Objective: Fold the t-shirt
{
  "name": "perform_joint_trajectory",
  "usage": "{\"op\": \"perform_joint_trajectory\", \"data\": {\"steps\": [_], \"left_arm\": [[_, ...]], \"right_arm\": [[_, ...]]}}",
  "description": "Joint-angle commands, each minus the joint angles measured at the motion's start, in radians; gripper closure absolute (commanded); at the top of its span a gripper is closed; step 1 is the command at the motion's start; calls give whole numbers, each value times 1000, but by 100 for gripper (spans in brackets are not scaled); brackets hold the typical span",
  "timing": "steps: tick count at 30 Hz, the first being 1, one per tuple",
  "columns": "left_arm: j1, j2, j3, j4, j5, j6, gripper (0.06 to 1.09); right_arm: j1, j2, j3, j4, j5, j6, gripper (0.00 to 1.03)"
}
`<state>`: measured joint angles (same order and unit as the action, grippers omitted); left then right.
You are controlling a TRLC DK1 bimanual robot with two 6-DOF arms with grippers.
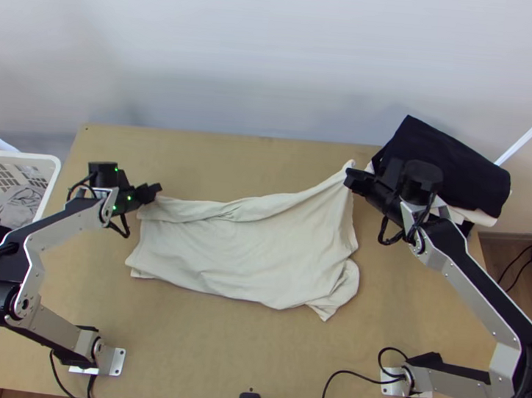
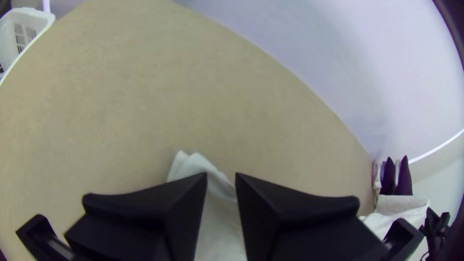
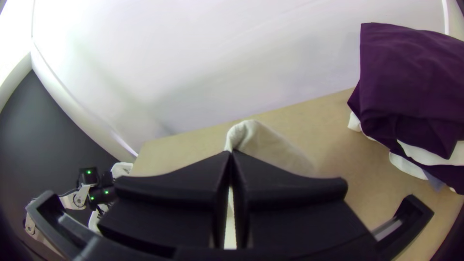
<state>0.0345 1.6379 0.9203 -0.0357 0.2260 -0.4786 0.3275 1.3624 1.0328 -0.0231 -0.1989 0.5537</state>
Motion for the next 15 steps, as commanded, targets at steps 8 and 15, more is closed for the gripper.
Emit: {"op": "perform_joint_trajectory", "data": {"steps": [8,15], "left_arm": [[64,-98,152,-240,154,25,32],[122,-98,143,-394,203,192,43]], "right_arm": [[41,21,-8,32,1,28,100],[45,23,1,31,0,29,100]]}}
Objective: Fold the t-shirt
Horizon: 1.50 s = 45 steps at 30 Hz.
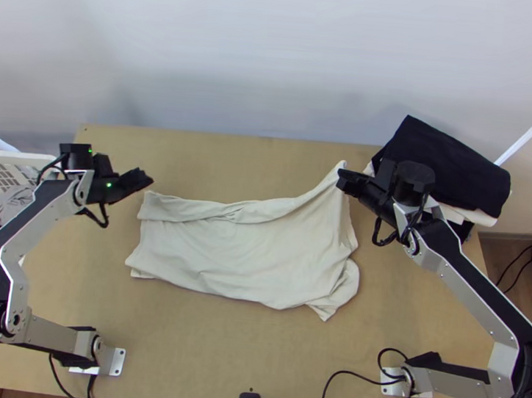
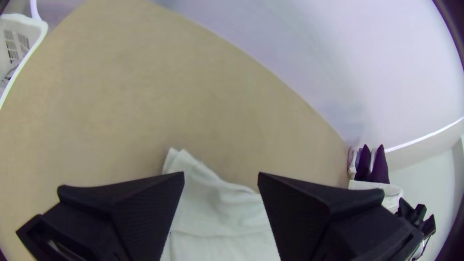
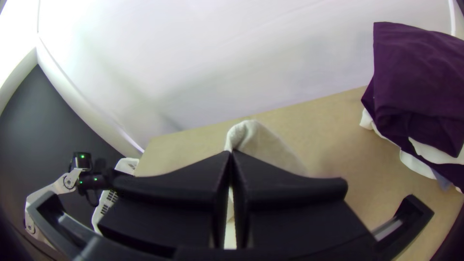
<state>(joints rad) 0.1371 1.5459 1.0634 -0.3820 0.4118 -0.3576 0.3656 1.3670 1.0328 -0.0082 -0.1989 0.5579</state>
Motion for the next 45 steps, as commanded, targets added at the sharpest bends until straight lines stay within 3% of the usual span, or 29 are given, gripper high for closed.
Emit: {"op": "perform_joint_trajectory", "data": {"steps": [1,3,6,17,41,42,44,45], "left_arm": [[35,-4,-10,-51,18,85,52],[50,-7,-36,-49,18,117,60],[70,-1,-62,-66,38,180,60],[82,37,-114,-72,47,252,60],[12,123,-108,-1,25,227,60],[10,122,-108,8,19,226,67],[9,98,-115,60,-1,210,97],[10,82,-123,88,-4,206,105]], "right_arm": [[7,18,1,16,0,25,100],[7,20,1,16,0,25,100],[9,21,1,16,0,27,100],[19,34,9,16,0,33,100],[19,34,7,16,0,33,100],[18,34,7,16,0,33,100],[18,30,6,16,0,33,100],[16,29,6,16,0,33,100]]}}
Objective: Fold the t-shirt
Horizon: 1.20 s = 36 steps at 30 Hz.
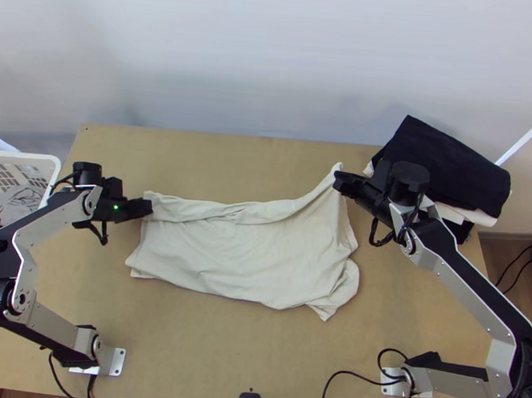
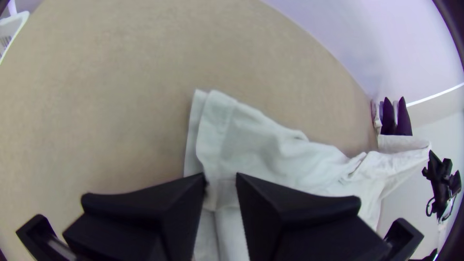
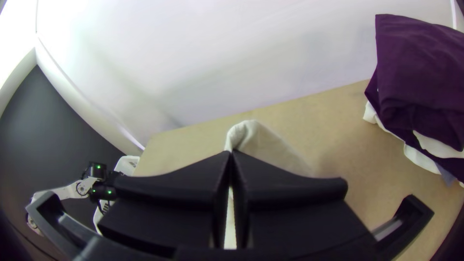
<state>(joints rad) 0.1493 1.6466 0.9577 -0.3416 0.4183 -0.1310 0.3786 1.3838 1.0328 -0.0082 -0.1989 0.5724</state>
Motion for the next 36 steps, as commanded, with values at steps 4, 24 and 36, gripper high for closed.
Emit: {"op": "perform_joint_trajectory", "data": {"steps": [4,24,36], "left_arm": [[4,-79,4,53,-32,-56,105],[-11,-567,243,-40,-181,-214,105],[49,-551,490,-68,-250,-245,105]], "right_arm": [[-9,0,12,1,0,20,100],[-208,-74,386,-513,1,-161,100],[-253,29,710,-480,30,-272,100]]}}
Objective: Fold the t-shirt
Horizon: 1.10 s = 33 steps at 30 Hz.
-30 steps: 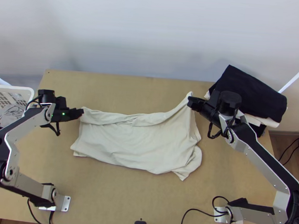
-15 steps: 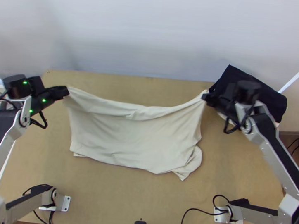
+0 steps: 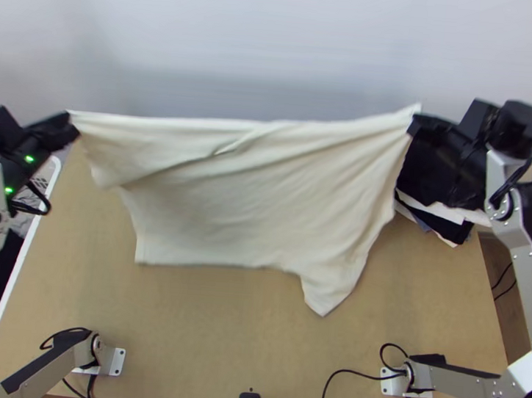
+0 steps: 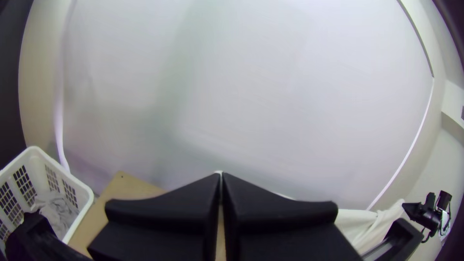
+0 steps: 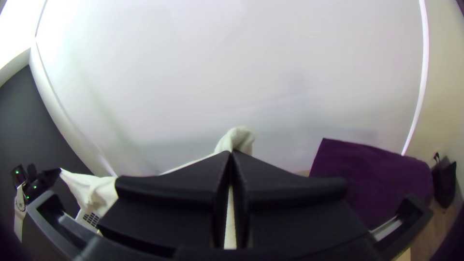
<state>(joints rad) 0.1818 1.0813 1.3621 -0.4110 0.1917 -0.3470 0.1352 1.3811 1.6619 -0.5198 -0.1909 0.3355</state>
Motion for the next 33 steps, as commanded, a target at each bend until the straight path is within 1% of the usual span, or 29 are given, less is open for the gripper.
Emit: {"op": "perform_joint_trajectory", "data": {"steps": [1,6,8,11,16,22,26,29,33], "left_arm": [[16,17,117,-5,-23,-29,105],[16,35,264,-18,-40,-37,105],[16,26,310,-22,-41,-37,105],[18,-12,362,-14,-47,-43,105],[19,-112,417,-14,-67,-43,105],[54,-262,390,-15,-78,-43,105],[74,-345,339,-29,-77,-41,105],[76,-391,302,-49,-77,-41,105],[71,-425,242,-72,-77,-43,105]], "right_arm": [[-8,33,108,41,27,-43,100],[-3,24,253,67,51,-73,100],[-8,-7,288,67,74,-79,100],[-14,-102,282,112,100,-84,100],[-23,-301,242,122,100,-85,100],[-20,-588,78,124,99,-98,100],[-6,-738,-24,112,100,-133,100],[0,-794,-48,47,102,-145,100],[4,-806,-59,-29,100,-144,100]]}}
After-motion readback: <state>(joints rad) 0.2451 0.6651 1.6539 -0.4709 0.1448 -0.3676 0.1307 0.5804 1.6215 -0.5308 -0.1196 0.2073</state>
